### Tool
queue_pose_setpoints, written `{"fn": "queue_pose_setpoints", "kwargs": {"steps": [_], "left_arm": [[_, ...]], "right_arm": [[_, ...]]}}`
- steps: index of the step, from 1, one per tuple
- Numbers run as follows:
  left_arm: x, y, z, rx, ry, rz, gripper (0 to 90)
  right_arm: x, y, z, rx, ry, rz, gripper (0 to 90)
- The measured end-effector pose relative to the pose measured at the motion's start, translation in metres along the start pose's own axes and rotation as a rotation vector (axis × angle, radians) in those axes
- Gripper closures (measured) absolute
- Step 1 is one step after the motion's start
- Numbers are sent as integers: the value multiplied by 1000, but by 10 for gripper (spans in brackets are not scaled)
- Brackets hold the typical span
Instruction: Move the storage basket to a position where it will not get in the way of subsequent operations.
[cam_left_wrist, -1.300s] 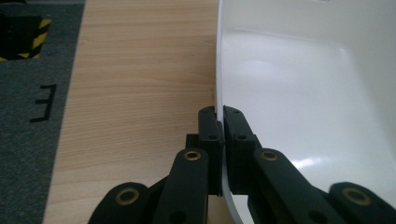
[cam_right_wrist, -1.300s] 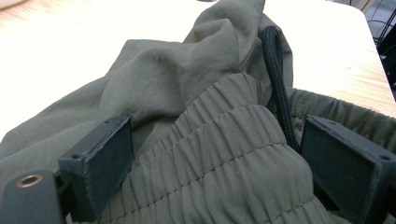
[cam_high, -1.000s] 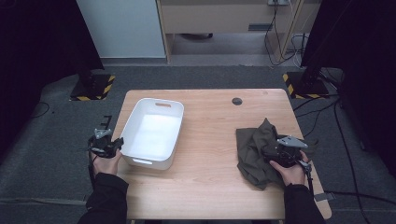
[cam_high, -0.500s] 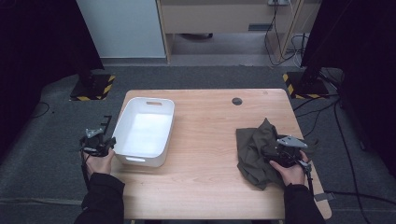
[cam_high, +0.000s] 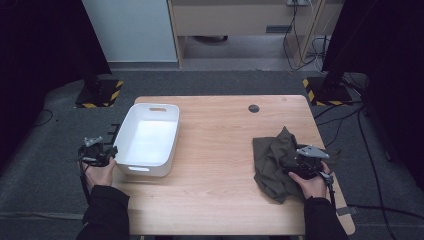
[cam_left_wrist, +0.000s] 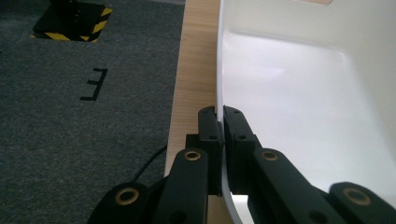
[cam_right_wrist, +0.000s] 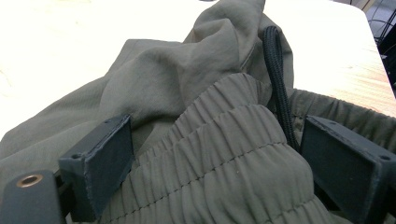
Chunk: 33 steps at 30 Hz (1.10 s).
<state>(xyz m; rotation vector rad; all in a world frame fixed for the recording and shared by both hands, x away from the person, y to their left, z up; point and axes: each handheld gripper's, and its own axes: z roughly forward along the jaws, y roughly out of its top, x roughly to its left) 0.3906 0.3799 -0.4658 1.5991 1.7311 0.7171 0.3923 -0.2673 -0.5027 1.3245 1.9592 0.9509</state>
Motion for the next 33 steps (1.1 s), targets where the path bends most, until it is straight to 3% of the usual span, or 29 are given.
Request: {"fn": "queue_pose_setpoints", "kwargs": {"steps": [5, 12, 15, 19, 27, 33], "left_arm": [[6, 0, -1, -3, 5, -15, 867], [7, -1, -1, -29, 22, 10, 849], [6, 0, -3, -60, 44, 25, 787], [4, 3, -10, -95, 44, 28, 713], [-4, 11, -24, -156, 23, 30, 642], [-21, 18, -31, -195, -19, 60, 603]], "right_arm": [[0, 0, 0, 0, 0, 0, 104], [0, 0, 0, 1, -1, -1, 104], [0, 0, 0, 3, -1, -1, 104], [0, 1, 0, 2, 1, -2, 103], [-1, 3, -3, -1, -1, 7, 104], [-1, 5, -8, -28, -2, 10, 109]]}}
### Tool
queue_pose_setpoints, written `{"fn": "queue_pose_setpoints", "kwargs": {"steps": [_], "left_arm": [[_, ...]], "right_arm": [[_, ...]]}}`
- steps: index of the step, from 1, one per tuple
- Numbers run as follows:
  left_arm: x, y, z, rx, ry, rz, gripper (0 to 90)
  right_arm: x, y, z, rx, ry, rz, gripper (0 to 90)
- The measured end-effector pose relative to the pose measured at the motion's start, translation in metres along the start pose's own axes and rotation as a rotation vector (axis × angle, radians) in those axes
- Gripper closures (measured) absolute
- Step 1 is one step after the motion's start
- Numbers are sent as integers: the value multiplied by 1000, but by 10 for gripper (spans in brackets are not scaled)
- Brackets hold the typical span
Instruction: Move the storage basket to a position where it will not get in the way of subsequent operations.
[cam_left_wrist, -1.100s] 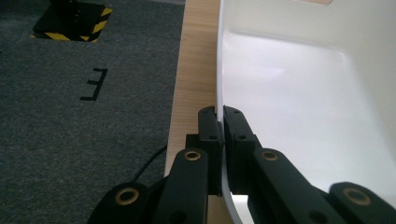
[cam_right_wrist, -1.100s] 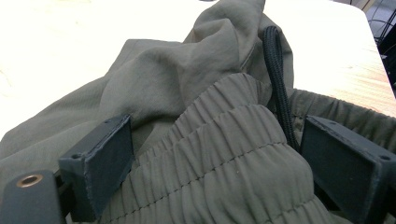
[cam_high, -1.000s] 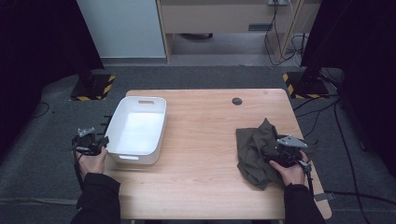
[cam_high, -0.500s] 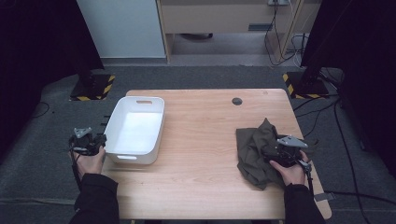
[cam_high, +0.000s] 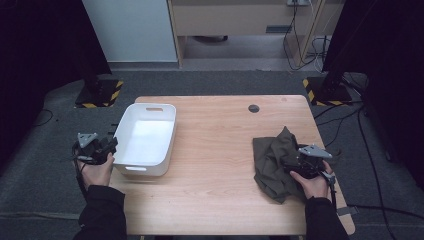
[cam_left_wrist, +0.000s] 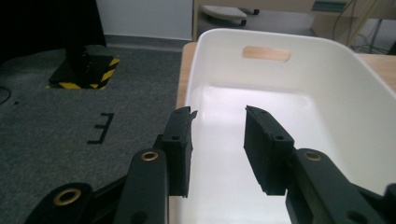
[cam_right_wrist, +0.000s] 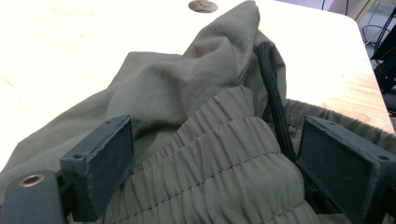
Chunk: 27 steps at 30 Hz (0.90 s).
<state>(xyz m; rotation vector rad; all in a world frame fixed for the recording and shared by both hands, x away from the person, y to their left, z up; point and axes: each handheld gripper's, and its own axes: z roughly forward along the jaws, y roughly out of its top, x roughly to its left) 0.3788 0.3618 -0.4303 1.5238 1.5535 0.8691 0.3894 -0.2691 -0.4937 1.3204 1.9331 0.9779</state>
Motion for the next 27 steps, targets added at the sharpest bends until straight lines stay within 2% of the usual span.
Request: {"fn": "queue_pose_setpoints", "kwargs": {"steps": [5, 11, 16, 23, 27], "left_arm": [[-20, 6, -2, -21, -63, 29, 574], [-54, 9, -2, -42, -160, 72, 525], [-80, 8, -2, -47, -229, 125, 499], [-105, 6, -3, -61, -304, 182, 474], [-117, 4, -4, -49, -346, 211, 456]], "right_arm": [[-1, 3, -5, -23, 0, 9, 114], [-3, 6, -11, -50, 2, 15, 136], [-4, 8, -17, -66, -6, 13, 140], [-7, 10, -27, -91, 1, 22, 153], [-9, 9, -30, -92, 6, 20, 157]]}}
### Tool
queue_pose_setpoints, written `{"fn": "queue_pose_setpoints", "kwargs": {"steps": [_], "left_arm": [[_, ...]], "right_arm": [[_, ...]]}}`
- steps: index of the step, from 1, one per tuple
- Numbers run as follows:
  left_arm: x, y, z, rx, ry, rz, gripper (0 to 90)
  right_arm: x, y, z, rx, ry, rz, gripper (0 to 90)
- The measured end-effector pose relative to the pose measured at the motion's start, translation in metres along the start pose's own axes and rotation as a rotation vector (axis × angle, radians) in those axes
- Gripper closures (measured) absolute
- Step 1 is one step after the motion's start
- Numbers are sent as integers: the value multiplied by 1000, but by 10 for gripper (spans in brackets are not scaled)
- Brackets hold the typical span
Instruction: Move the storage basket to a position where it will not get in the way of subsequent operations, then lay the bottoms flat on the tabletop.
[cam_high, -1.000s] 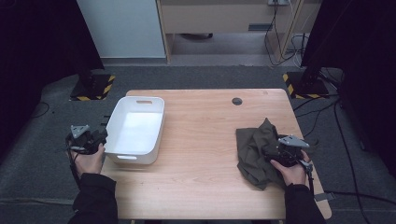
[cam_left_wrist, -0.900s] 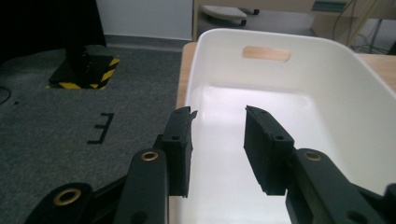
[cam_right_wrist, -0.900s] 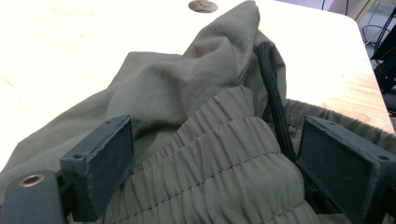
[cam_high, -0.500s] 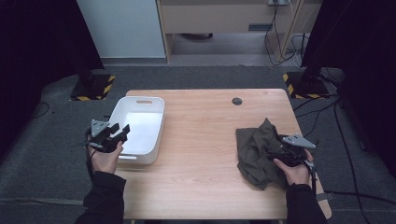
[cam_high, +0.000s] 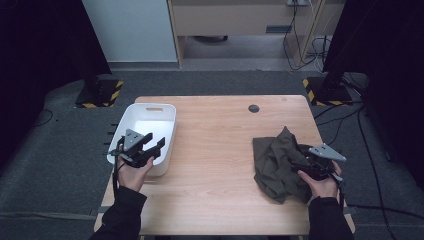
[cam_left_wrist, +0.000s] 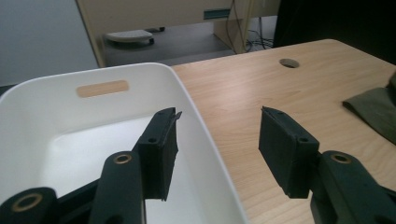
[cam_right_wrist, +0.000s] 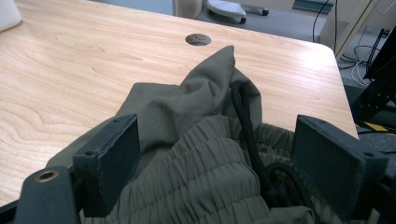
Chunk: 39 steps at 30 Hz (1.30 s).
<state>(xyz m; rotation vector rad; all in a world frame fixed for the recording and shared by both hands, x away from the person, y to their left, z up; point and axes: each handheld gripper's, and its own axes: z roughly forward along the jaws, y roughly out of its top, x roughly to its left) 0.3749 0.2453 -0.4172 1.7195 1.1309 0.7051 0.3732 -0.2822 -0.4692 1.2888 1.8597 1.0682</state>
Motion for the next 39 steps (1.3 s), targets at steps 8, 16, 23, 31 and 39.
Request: {"fn": "queue_pose_setpoints", "kwargs": {"steps": [8, 16, 23, 31, 39], "left_arm": [[-30, -1, 11, 7, -116, 28, 418], [-57, -8, 21, 17, -179, 75, 422], [-72, -16, 32, 53, -206, 99, 434], [-84, -24, 41, 92, -229, 120, 435], [-90, -27, 44, 98, -246, 136, 434]], "right_arm": [[-2, -8, 0, 28, 18, 1, 189], [-4, -18, 9, 78, 59, -9, 305], [-4, -18, 11, 85, 77, -37, 497], [12, -13, 22, 59, 205, -99, 569], [40, -7, 33, 37, 331, -188, 567]]}}
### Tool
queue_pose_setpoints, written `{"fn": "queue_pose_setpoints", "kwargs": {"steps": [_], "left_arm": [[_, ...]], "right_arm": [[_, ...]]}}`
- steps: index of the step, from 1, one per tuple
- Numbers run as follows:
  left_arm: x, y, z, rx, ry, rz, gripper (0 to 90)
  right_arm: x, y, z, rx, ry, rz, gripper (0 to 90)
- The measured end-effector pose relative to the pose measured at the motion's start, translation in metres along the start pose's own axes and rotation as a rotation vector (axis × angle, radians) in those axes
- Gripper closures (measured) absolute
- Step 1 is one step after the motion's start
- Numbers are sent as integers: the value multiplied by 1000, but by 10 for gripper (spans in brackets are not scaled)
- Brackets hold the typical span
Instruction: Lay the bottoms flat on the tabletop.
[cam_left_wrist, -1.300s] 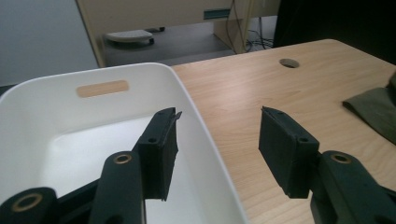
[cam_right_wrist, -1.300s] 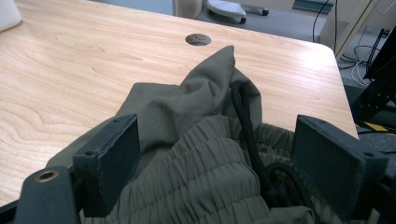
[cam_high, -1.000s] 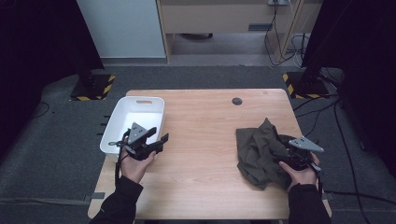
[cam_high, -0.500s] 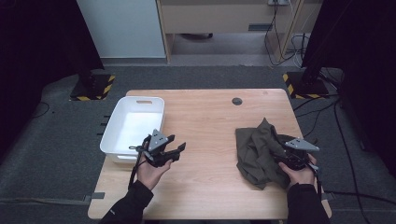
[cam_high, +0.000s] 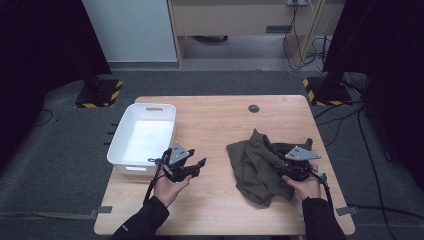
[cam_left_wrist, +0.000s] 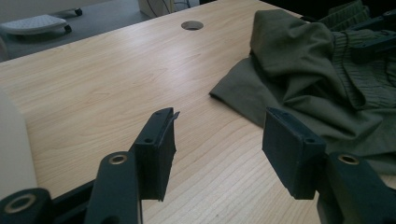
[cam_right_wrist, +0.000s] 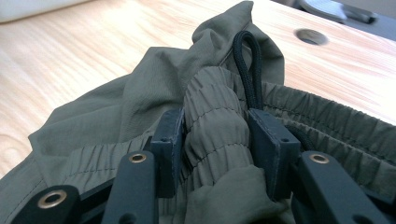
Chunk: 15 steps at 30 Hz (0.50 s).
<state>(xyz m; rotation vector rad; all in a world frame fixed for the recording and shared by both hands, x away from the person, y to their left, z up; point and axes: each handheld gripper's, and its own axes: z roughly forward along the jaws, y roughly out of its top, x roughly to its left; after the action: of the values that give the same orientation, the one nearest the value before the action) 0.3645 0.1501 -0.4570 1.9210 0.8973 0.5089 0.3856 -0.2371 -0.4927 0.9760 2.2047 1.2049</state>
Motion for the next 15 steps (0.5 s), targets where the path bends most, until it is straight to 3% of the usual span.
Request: {"fn": "queue_pose_setpoints", "kwargs": {"steps": [4, 7, 10, 15], "left_arm": [[-7, -1, 8, 13, -22, 5, 434], [-16, -1, 17, 31, -45, 20, 434], [-27, -1, 29, 45, -70, 32, 436], [-47, -1, 47, 67, -119, 52, 444]], "right_arm": [[7, 3, 5, -15, 28, 3, 545], [8, 5, 4, -35, 23, 29, 483], [4, 7, -4, -82, 7, 59, 450], [-6, 5, -22, -142, -62, 108, 409]]}}
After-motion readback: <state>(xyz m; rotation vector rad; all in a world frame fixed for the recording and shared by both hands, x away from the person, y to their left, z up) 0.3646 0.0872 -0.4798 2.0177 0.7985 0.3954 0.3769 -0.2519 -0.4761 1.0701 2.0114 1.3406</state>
